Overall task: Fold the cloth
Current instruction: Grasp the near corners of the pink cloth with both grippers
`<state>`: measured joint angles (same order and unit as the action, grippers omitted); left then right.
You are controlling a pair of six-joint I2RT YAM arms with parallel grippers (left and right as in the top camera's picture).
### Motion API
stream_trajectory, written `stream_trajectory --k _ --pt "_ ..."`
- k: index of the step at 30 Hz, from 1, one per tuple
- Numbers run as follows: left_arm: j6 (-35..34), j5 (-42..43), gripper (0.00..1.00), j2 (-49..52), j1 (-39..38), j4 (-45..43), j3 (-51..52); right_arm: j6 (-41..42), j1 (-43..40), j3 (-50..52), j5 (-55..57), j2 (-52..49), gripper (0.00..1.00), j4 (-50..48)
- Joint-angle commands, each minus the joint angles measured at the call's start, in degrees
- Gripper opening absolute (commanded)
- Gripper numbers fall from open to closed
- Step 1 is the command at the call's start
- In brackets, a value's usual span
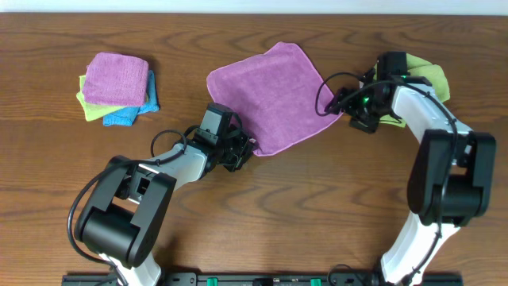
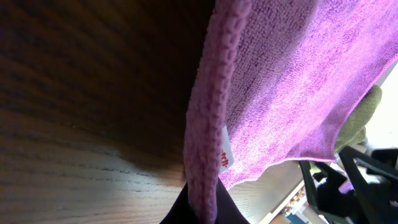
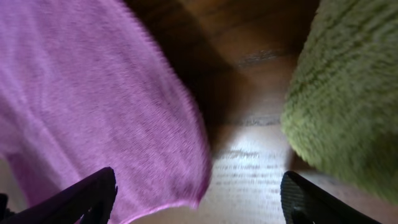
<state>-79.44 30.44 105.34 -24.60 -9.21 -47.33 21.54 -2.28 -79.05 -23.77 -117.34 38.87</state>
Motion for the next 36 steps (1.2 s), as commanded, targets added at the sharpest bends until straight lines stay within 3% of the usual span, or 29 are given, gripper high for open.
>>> stream_trajectory --k 1,13,20,23,36 --pt "1.5 1.1 0.06 0.3 -0.1 0.2 0.1 2.1 0.7 0.2 0.0 -0.8 0.80 -1.4" --pt "3.2 2.2 0.06 0.3 -0.1 1.0 0.1 3.8 3.4 0.2 1.7 -0.8 0.55 -5.3" --pt "4.7 2.6 0.06 0.3 -0.1 1.8 0.1 3.7 4.0 0.2 5.4 -0.8 0.26 -5.3" --pt "5.9 2.9 0.06 0.3 0.2 1.9 0.1 3.7 4.0 0.2 6.2 -0.8 0.02 -4.8" --pt "19.0 10.1 0.06 0.3 9.0 8.1 0.1 3.7 5.4 0.2 9.0 -0.8 0.01 8.4"
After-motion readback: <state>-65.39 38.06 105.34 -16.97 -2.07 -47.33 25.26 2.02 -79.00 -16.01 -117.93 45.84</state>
